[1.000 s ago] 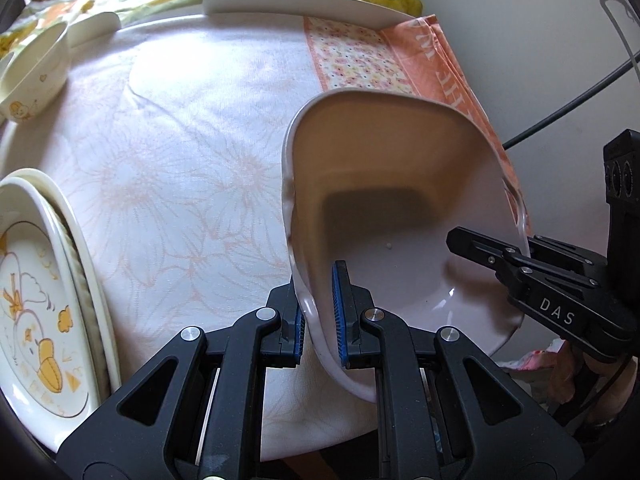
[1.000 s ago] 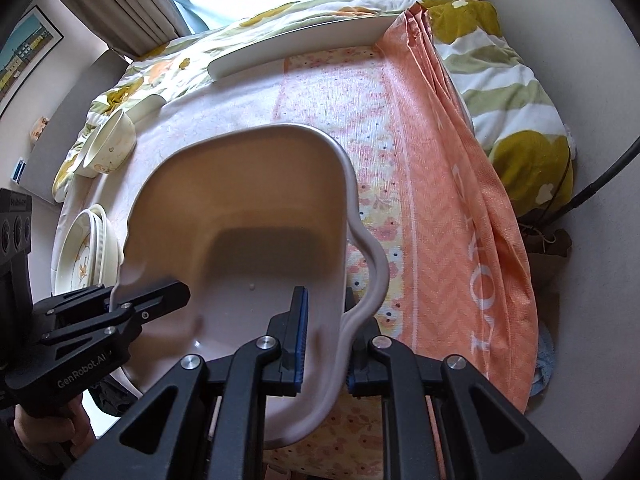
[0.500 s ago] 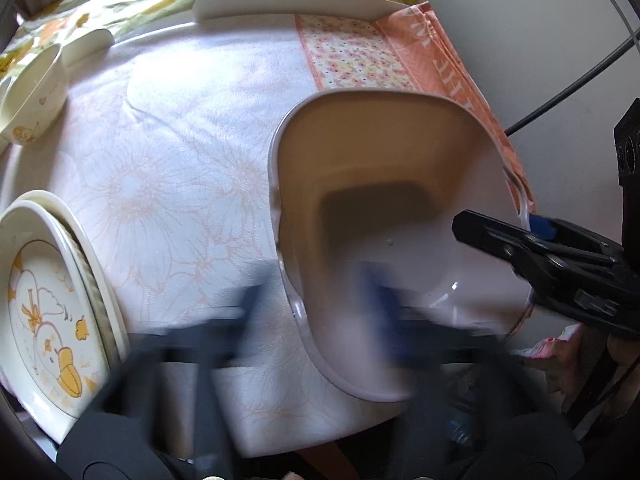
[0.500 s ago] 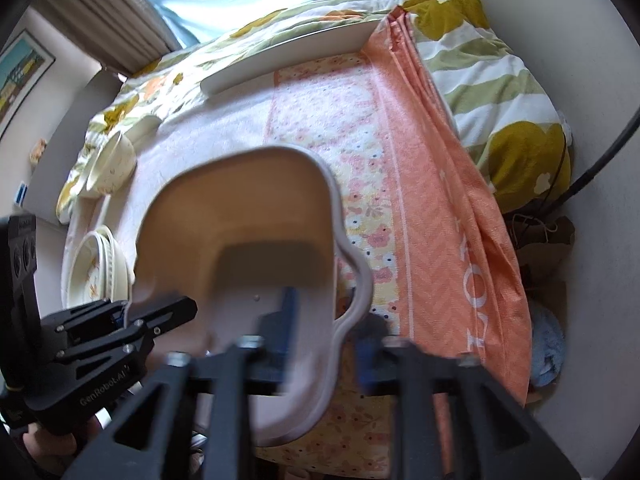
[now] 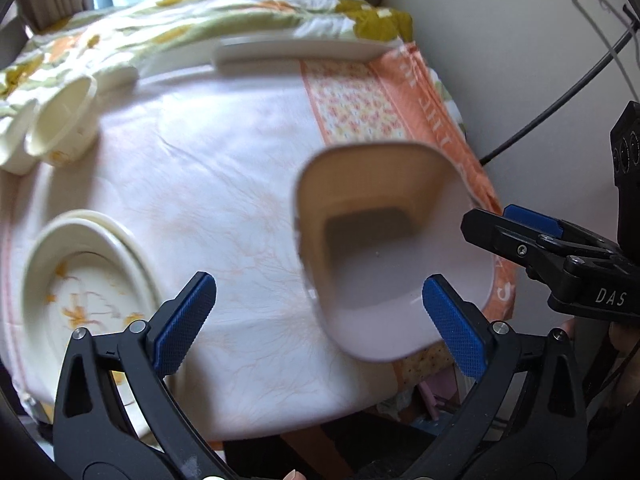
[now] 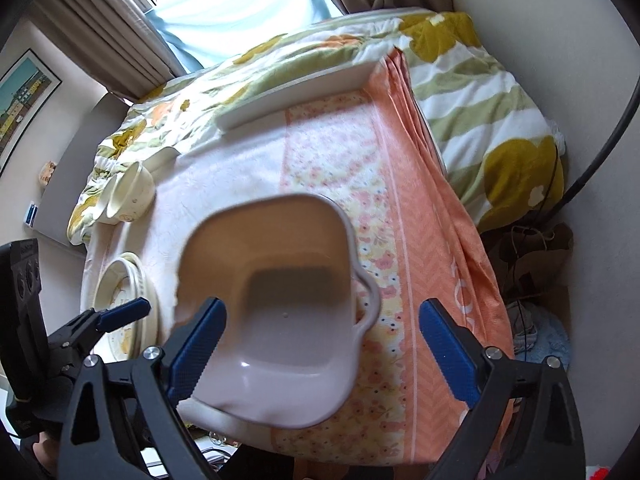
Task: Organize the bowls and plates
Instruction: 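Carry the mauve basin with both grippers beside the plate stack and open both, then grip the cream duck-print bowl rim with the left gripper while the right gripper grips it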
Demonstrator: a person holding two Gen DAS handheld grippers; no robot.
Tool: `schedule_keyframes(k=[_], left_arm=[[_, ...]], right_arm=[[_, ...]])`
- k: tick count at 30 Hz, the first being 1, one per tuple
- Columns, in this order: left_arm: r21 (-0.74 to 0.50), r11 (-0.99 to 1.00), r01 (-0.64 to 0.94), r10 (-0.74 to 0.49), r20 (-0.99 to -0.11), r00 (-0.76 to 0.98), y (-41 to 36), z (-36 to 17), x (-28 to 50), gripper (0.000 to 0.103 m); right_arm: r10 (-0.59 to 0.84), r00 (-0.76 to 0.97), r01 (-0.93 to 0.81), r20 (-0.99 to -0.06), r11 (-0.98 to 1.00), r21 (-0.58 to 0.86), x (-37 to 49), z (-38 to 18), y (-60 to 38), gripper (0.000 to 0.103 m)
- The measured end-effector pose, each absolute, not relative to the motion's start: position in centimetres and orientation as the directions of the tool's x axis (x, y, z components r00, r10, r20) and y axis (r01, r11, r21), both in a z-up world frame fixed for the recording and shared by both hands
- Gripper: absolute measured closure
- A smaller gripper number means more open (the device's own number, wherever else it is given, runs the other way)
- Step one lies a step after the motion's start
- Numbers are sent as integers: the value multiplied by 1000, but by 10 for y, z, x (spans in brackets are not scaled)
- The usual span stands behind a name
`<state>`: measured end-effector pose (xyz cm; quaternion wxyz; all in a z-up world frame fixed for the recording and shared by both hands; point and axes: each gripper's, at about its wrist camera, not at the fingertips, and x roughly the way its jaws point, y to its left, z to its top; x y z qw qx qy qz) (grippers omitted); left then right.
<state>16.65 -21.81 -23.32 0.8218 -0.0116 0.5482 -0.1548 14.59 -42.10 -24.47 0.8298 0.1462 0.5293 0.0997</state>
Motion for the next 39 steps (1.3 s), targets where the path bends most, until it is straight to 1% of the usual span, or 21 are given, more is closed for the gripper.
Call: schedule_keyframes(k=[6,13,18,22,26,28,30,35,36,38,39], left_arm=[[-165,967,196,-237,-868,436,-175,-189,161,0],[-137,985,104,-172,-834,525,-94,-153,166,0],[-158,986,52,-160,-806,570,-26,-135,183,0],[-172,984,40,-163,-794,586,25,-130,200,0],[-230,973,9,-194,-799,570,78,-141,227,0],[-252,968,-12,-205,-810,549,99,-150,239,0],[-298,954,-26,-241,-816,526,118,-161,253,0],[-368,928,-58,-297,-825,480,132,-191,283,5],[-375,925,-66,-302,-828,472,133,-198,290,7],[-388,917,-90,-308,-835,457,135,-212,299,14],[-396,911,-116,-308,-840,447,135,-219,304,22]], right_arm=[[306,464,-66,-831,948,312,148,-203,-391,7],[301,538,-169,-788,954,249,160,-153,-326,7],[297,558,-201,-775,954,221,177,-136,-270,7],[288,575,-192,-766,957,215,193,-128,-228,7],[304,578,-181,-757,953,244,218,-129,-187,7],[299,558,-163,-774,954,251,232,-137,-169,7],[299,533,-149,-792,954,260,244,-148,-153,7],[282,480,-114,-831,959,260,269,-173,-128,7],[278,468,-112,-839,960,256,272,-177,-125,7],[273,443,-114,-854,962,248,284,-188,-120,7],[269,429,-113,-862,963,245,290,-194,-118,7]])
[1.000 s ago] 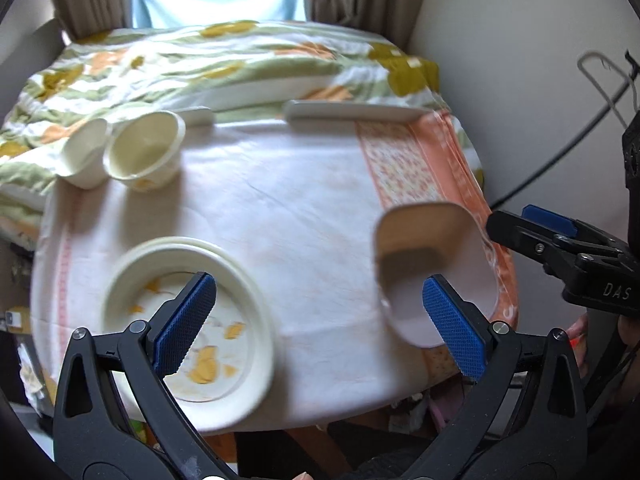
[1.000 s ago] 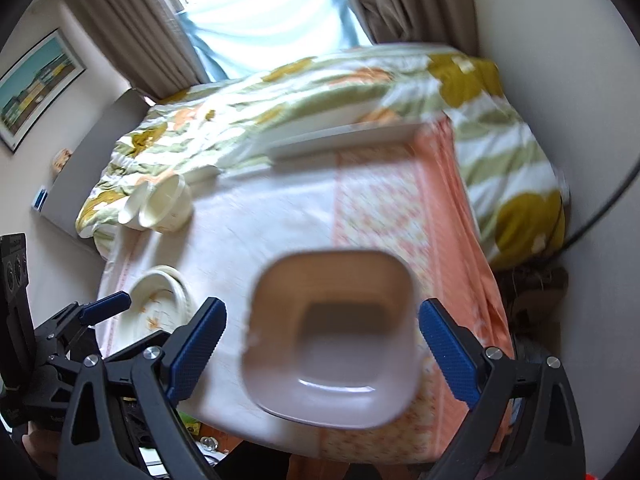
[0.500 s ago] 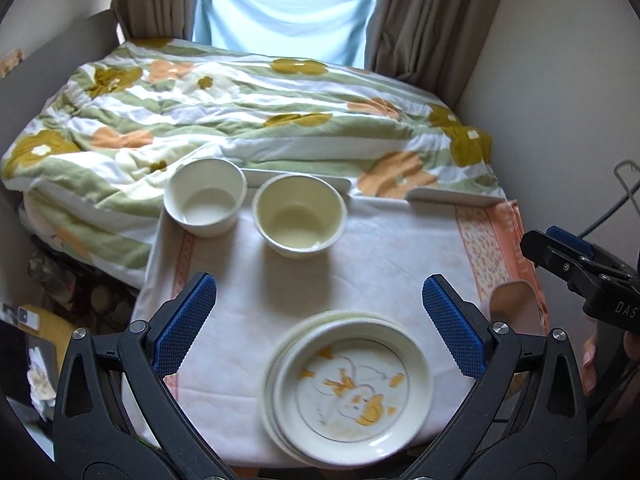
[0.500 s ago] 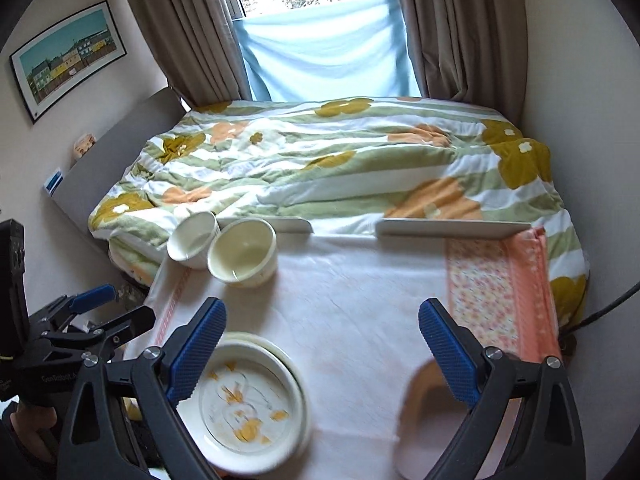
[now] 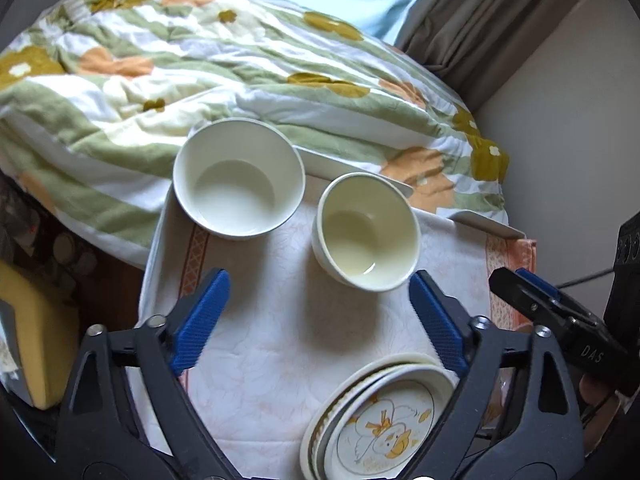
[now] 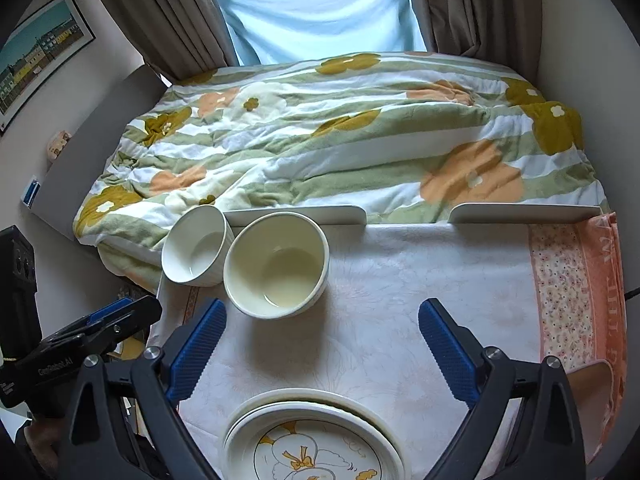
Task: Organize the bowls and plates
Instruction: 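Grip the cream duck-print bowl rim with the left gripper while the right gripper grips it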
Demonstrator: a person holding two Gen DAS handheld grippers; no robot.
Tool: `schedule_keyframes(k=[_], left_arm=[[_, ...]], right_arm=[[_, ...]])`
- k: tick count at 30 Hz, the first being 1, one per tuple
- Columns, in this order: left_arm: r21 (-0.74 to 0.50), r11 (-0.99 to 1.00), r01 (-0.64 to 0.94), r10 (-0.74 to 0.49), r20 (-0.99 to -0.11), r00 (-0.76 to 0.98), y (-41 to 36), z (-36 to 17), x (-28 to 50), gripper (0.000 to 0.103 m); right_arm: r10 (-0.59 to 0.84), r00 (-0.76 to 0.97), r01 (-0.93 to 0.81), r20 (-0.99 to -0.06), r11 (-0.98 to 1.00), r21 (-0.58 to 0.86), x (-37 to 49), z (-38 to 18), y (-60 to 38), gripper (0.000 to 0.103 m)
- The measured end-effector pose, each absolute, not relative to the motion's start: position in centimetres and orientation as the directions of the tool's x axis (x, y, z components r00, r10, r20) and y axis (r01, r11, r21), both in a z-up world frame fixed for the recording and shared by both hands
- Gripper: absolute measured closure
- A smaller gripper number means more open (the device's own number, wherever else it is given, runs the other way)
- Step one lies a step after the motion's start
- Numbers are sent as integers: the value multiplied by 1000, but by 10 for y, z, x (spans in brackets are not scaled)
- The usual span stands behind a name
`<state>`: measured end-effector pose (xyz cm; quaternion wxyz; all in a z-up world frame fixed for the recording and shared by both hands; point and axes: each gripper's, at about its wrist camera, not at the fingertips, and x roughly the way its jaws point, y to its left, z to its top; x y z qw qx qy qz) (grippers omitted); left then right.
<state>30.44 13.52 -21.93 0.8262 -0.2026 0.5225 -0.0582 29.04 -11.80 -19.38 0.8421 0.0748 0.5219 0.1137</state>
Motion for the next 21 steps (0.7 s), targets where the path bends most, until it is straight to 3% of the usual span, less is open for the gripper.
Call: schedule_keyframes(k=[4,9,11,13,16,19,21], left_arm=[[-422,891,-168,-331,-857,395,132,-249,325,28],[-413,894,-172,-337,-875,349,117,-276,343,32],[-412,894,-177,-340,-880,332,112,-285,352,39],[-407,895,-181,-337,-884,322,108,-291,359,53],[-401,897,-186,-332,-889,315,104,-297,368,66],[-392,902,-182,-326,-893,312,103,-300,373,80],[-385,906,-173,-321,-895,310,100,-302,376,87]], right_arm=[[274,381,-102,-883,962,254,314,-221,-116,9],[285,307,-103,-908,958,266,341,-256,-113,30],[294,283,-108,-913,956,274,350,-266,-112,35],[301,265,-120,-916,953,279,357,-273,-110,40],[307,245,-139,-920,950,280,366,-282,-107,51],[322,223,-163,-920,943,290,371,-288,-103,69],[327,215,-177,-920,940,293,372,-290,-101,73]])
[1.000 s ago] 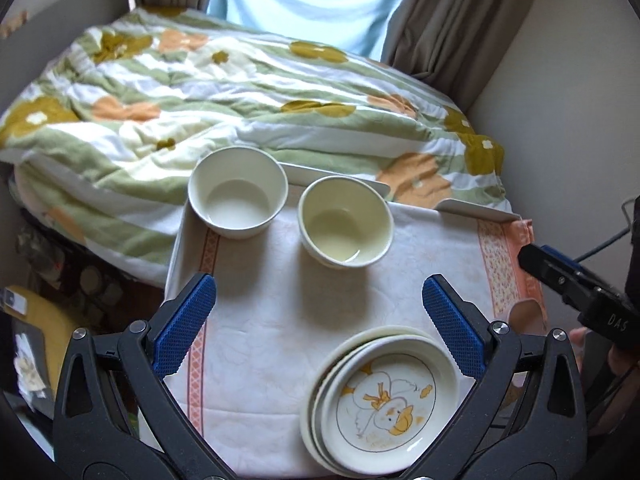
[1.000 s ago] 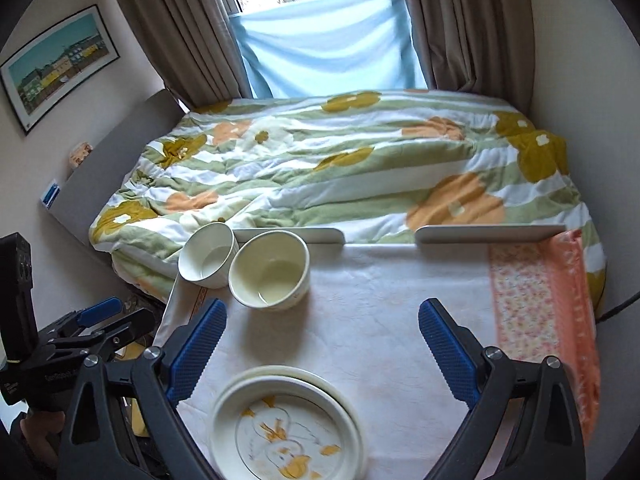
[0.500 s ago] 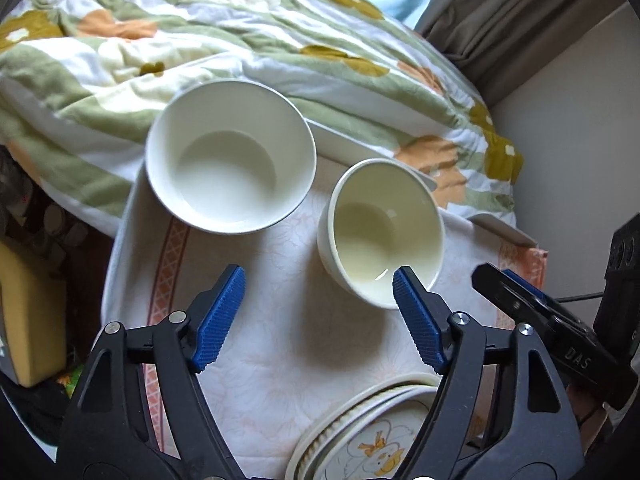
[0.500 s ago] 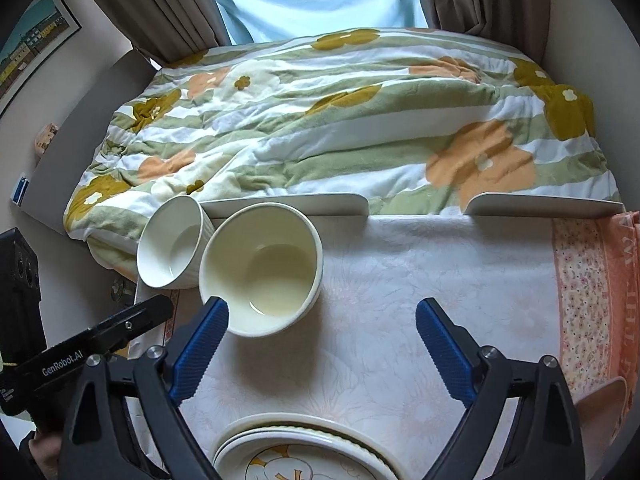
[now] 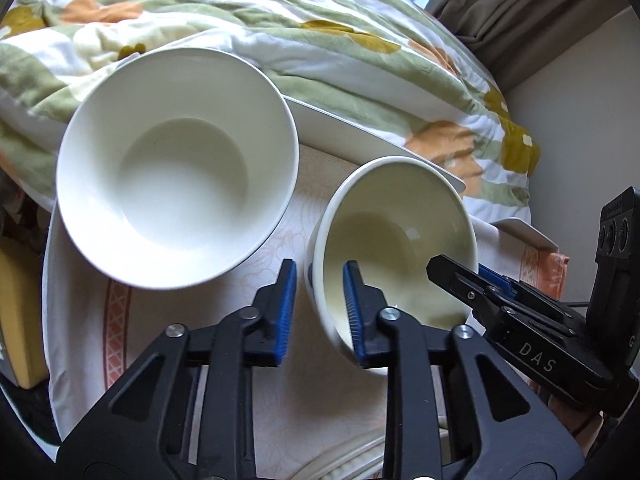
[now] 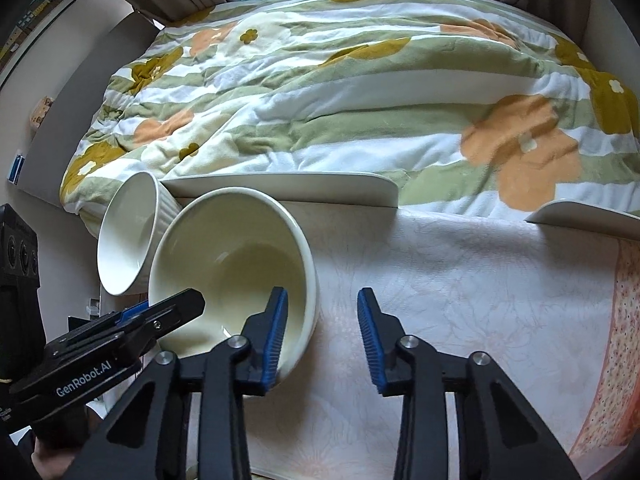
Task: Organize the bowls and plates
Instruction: 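Grip the cream duck-print bowl rim with the left gripper while the right gripper grips it, then carry the cream bowl with both grippers into the mauve basin and open both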
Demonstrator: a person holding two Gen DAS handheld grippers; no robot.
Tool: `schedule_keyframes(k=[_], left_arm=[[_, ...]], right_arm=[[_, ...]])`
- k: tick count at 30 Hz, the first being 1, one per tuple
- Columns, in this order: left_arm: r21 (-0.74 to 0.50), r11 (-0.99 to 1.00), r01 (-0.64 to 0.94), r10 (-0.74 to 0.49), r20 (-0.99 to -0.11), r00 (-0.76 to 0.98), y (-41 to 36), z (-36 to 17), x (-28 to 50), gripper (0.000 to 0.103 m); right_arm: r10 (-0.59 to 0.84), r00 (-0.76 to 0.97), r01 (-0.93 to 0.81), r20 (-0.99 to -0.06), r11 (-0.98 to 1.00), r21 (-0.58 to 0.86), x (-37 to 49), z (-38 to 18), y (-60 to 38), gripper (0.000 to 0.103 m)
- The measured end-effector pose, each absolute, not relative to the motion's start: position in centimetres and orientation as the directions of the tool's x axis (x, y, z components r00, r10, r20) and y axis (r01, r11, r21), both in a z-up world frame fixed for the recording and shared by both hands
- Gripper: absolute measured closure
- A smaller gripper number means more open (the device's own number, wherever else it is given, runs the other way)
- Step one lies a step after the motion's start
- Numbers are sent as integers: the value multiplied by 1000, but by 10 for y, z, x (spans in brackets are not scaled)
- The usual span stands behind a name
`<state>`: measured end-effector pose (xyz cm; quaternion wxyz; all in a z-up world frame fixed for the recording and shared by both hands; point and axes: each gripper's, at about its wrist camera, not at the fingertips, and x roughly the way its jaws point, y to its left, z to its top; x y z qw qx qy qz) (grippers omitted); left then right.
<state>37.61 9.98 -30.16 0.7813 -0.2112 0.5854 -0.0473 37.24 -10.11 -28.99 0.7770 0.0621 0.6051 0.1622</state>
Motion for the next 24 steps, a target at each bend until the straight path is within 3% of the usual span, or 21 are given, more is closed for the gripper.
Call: schedule_keyframes(k=[3,6,24], left_arm=[[-355,921,-160,-295,-904,308,96,-302,379,91],[-339,929,-150,-282,-908,310,96,-300,379,91],[-315,947,-59,-268,-879,395,82,-241,341,91]], right_arm=[[342,204,-196,-917,932,304,375,-293,-97,85],[362,197,-208,-911,924,322,375,-296,-95,90],[357,294,-187,-887,931,313,341,-250,-106,90]])
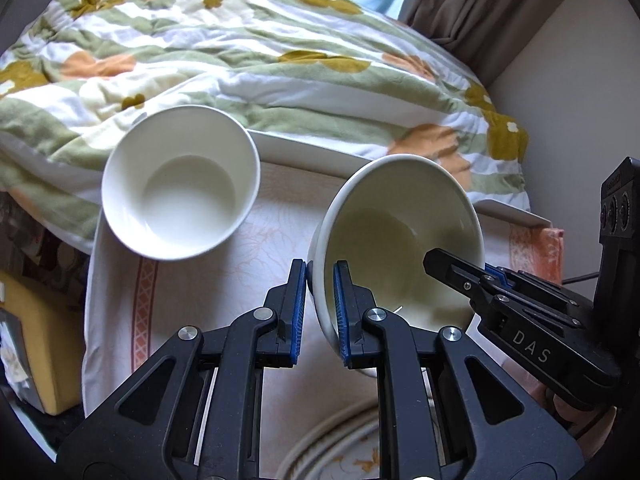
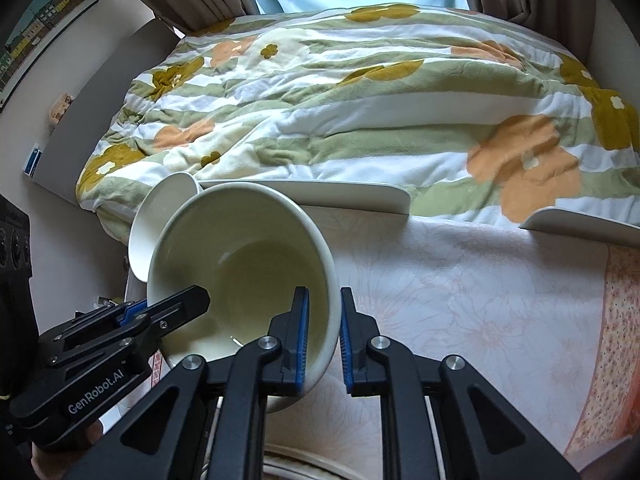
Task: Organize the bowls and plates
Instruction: 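Carry the cream bowl with both grippers into the mauve basin and open both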
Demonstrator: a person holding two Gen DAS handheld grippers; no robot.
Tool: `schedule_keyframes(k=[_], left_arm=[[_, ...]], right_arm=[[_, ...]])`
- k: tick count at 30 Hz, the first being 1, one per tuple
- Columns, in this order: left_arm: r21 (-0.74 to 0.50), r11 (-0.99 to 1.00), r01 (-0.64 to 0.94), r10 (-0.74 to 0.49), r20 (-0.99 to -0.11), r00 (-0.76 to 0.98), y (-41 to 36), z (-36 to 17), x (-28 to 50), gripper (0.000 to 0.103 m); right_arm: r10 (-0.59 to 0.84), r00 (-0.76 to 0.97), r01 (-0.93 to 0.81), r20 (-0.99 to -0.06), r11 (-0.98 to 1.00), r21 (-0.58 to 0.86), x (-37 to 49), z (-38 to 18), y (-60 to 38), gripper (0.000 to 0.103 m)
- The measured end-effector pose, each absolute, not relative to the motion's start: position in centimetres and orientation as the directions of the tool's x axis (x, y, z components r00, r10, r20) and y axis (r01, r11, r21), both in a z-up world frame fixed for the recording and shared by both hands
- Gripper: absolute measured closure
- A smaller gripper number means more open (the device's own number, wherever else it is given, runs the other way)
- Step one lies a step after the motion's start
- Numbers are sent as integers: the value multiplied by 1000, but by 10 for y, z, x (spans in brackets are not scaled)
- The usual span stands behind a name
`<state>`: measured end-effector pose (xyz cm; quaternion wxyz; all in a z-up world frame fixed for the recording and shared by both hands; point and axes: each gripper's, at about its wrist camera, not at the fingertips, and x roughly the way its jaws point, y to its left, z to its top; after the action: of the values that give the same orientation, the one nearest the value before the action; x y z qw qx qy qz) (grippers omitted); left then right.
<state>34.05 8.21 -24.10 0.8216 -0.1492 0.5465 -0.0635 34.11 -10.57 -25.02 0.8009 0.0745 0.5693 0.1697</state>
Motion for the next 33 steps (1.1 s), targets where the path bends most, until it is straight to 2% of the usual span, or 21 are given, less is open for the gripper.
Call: schedule_keyframes(k=[12,23,28,33], left_arm=[[-352,927,133,-375,-835,402,13,-195,274,91],[-352,902,252,-427,-818,385,-110,-162,244,91],[-342,907,248,-413,-837,359,-173,-173,230,91],[-342,914,217,-396,-868,300,-220,-205,218,91]], right_arm=[[267,419,-22,-868,959,284,252,-200,-167,90],[207,469,66,-859,961,268,199,-171,-273,90],[187,446,44,-875,972,230,182,-172,-324,90],[197,383,34,-902,973,227,172,-197,-369,90]])
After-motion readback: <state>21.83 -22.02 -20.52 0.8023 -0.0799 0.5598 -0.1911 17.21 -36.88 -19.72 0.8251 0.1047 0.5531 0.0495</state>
